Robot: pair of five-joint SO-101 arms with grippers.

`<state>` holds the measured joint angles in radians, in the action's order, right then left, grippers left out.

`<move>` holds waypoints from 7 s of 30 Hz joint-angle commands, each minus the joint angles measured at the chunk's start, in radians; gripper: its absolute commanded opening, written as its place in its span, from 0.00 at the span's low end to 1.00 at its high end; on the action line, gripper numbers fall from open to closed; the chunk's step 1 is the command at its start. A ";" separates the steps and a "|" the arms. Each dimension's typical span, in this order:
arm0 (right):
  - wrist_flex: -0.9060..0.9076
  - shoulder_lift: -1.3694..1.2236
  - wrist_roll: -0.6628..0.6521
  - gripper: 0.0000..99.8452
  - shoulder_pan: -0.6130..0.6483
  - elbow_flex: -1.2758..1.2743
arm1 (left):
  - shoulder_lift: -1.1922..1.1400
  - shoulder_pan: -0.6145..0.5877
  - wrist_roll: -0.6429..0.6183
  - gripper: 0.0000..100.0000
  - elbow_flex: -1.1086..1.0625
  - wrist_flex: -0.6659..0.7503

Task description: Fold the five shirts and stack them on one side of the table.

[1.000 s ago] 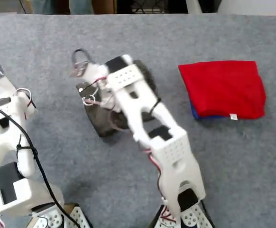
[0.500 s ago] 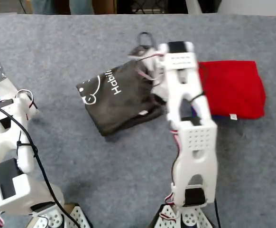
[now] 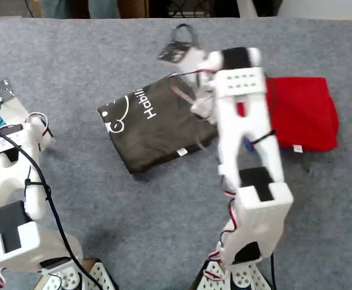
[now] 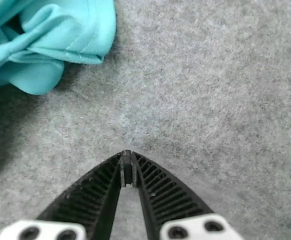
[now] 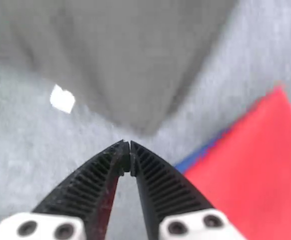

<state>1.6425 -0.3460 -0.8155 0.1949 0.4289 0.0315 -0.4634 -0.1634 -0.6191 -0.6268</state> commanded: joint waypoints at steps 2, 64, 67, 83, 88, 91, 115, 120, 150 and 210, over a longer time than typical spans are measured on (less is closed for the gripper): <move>-0.112 -0.056 0.060 0.01 0.040 -0.074 | 0.072 0.099 -0.014 0.03 0.044 -0.012; -0.029 -0.685 1.229 0.41 0.049 0.400 | -0.397 0.271 -0.187 0.03 0.696 -0.215; 0.046 -0.756 1.181 0.26 0.035 0.499 | -0.397 0.271 -0.184 0.03 0.696 -0.215; 0.123 -0.700 1.169 0.01 -0.046 0.676 | -0.397 0.269 -0.184 0.03 0.696 -0.215; 0.120 -0.555 1.102 0.01 -0.043 0.674 | -0.397 0.269 -0.184 0.03 0.696 -0.215; 0.121 -0.501 1.043 0.01 -0.046 0.680 | -0.397 0.269 -0.184 0.03 0.696 -0.215; 0.121 -0.228 0.603 0.01 -0.525 0.587 | -0.397 0.269 -0.184 0.03 0.694 -0.215; 0.117 -0.229 0.563 0.01 -0.637 0.587 | -0.399 0.271 -0.184 0.03 0.694 -0.215; 0.028 -0.229 0.500 0.02 -0.801 0.582 | -0.399 0.274 -0.184 0.03 0.668 -0.215; 0.124 -0.147 0.615 0.09 -0.460 0.754 | -0.486 -0.357 -0.054 0.26 0.727 -0.473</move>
<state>1.7607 -0.5715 -0.2094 -0.3099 1.2221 -0.4196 -0.8009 -0.2340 0.1864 -1.2190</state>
